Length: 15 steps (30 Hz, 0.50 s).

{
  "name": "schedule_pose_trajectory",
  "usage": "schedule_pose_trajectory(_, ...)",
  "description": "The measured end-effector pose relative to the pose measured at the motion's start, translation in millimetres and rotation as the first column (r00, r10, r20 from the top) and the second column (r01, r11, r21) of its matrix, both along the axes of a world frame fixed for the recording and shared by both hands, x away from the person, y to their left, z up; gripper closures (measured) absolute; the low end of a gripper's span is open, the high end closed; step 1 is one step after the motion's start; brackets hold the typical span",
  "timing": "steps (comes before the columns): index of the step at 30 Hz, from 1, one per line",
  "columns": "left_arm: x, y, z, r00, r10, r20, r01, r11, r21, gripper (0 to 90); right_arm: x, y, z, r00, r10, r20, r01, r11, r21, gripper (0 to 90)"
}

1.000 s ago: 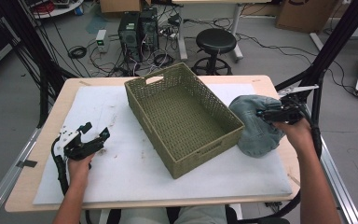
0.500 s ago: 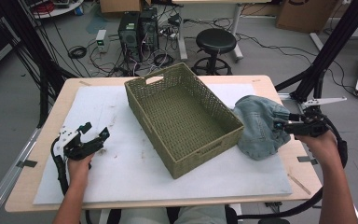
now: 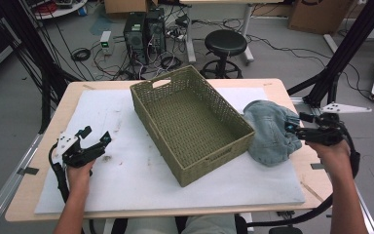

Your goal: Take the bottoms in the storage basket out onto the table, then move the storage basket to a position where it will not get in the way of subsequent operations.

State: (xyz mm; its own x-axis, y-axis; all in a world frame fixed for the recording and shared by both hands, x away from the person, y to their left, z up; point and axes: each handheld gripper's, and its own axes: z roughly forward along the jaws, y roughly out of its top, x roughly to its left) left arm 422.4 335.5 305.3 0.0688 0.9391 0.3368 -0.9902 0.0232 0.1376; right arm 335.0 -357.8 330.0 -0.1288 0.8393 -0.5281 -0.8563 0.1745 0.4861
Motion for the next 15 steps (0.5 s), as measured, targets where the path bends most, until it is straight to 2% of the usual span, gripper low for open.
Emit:
schedule_pose_trajectory(6,-5.2,0.2,-0.6,0.9999,-0.003,-0.011,0.003,0.9999,0.01,18.4,17.2,30.8,3.6,0.9996,-0.014,-0.024,0.011,0.9959,-0.089,21.7)
schedule_pose_trajectory(11,-10.8,-3.9,-3.2,0.9992,0.036,-0.018,-0.035,0.9992,0.02,18.4,24.8,44.6,0.0,0.9998,0.012,-0.014,-0.013,0.992,-0.125,21.7)
schedule_pose_trajectory(15,-15.7,-7.4,-3.9,0.999,0.034,-0.028,-0.033,0.9989,0.032,18.4,31.1,49.6,-5.6,0.9996,0.026,-0.012,-0.027,0.9898,-0.14,21.7)
